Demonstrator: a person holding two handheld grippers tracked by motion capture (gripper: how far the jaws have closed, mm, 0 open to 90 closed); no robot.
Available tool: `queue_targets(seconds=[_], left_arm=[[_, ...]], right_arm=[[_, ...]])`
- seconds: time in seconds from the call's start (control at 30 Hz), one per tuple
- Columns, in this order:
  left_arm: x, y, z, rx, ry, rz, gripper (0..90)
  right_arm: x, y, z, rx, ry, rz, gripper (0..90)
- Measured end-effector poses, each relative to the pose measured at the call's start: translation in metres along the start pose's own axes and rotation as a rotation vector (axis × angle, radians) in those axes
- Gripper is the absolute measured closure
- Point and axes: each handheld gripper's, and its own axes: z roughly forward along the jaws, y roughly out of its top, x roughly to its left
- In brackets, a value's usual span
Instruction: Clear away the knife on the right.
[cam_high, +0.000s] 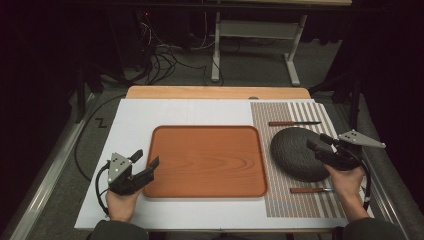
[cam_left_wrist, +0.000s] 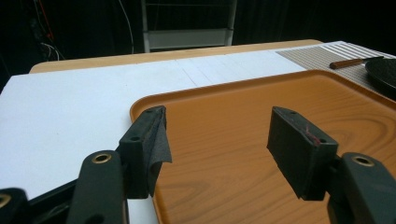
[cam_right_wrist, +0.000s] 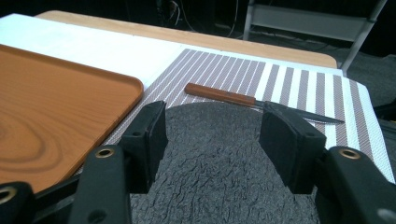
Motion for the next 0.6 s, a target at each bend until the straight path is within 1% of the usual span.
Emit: queue_targets(seconds=[0.13, 0.3, 0.37, 0.47, 0.6], left_arm=[[0.0, 0.0, 0.0, 0.002, 0.0, 0.002, 37.5], [0.0, 0.0, 0.001, 0.004, 0.0, 0.002, 37.5], [0.0, 0.0, 0.001, 0.005, 0.0, 0.003, 37.5], [-0.001, 0.0, 0.001, 0.006, -0.001, 0.005, 37.5], [0.0, 0.0, 0.001, 0.004, 0.0, 0.003, 37.5]], right_arm=[[-0.002, 0.004, 0.005, 0.018, 0.006, -0.005, 43.9], [-0.004, 0.004, 0.01, 0.042, 0.009, 0.007, 44.4], [-0.005, 0.006, 0.012, 0.049, 0.008, 0.003, 44.6], [-0.004, 0.01, 0.013, 0.064, 0.011, 0.003, 44.8], [-0.006, 0.018, 0.016, 0.069, 0.01, -0.004, 45.4]])
